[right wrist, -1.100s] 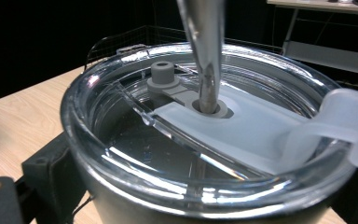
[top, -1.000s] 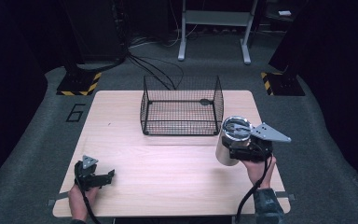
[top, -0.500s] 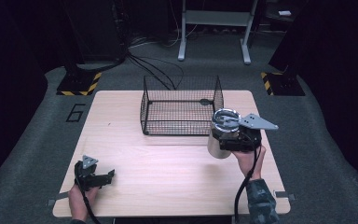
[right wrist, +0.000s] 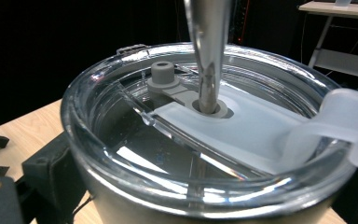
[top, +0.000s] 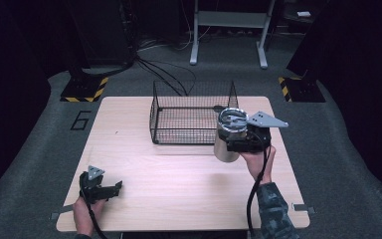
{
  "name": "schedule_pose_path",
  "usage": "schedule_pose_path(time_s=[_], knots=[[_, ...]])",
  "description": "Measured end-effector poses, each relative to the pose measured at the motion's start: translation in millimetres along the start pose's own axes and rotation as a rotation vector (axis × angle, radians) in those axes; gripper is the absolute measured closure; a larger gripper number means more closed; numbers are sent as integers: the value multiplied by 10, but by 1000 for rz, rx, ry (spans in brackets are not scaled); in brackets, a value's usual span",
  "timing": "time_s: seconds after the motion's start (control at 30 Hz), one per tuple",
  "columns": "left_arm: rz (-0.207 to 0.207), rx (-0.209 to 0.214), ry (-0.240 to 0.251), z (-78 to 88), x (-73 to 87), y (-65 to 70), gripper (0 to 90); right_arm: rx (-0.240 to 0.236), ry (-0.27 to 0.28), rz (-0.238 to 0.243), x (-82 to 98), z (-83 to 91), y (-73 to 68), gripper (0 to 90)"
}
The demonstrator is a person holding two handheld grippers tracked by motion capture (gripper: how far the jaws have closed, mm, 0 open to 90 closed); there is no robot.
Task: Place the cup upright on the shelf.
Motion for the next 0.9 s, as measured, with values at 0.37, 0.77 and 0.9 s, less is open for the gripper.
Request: schedule_pose_path(time_s=[0.37, 0.77, 0.9], knots=[[-1, 3, -8, 6, 2, 0, 61, -14, 17, -12, -156, -92, -18, 37], [0, 3, -8, 6, 2, 1, 62, -24, 30, 2, -338, -202, -65, 37], [-1, 3, -8, 6, 2, 0, 62, -25, 37, -1, -411, -246, -75, 37]])
Point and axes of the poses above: each handheld gripper's, and its own axes: z roughly backward along the jaws, x roughly out of its underside, y roughly to its right, the point moved 6 cm from there along -z, roughly forward along the jaws, and after that the axes turned 8 degrees about x, right-handed, at the moved point
